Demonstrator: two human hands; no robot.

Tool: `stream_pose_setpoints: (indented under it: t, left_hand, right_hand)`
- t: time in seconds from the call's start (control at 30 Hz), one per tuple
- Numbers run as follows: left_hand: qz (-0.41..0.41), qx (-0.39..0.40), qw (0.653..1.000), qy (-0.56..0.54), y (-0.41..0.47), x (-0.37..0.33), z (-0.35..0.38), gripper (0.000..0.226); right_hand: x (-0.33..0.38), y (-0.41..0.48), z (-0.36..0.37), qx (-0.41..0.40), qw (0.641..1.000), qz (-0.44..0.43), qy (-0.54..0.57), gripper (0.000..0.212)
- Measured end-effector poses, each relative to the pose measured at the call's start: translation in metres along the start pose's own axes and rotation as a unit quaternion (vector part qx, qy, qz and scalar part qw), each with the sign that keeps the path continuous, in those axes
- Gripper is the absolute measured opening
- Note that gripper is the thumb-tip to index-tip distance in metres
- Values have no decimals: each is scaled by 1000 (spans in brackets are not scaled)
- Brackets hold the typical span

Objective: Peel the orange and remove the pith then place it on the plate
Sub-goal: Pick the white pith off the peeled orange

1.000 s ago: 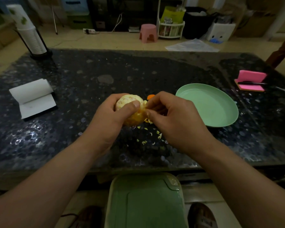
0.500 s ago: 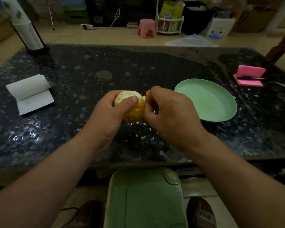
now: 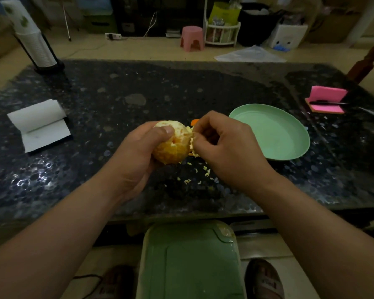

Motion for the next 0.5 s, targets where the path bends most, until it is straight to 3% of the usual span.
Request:
stream_pose_setpoints:
  t: [0.2, 0.5]
  left_hand:
    - [3, 13, 1000, 4, 1, 0, -2, 43]
    - [9, 9, 1000, 28, 4, 3, -6, 50]
  right_hand:
    - [2, -3, -2, 44, 998, 3, 35, 9]
    - [4, -1, -1, 44, 998, 0, 54, 5]
Point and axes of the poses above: each hand's wrist, its own y-axis towards the middle knuckle, its own z-axis out of the palm, x = y × z, the point moved 1 cm from there along y, towards the middle knuckle, and after that the axes turned 1 degree about -y, right-handed, at the moved point
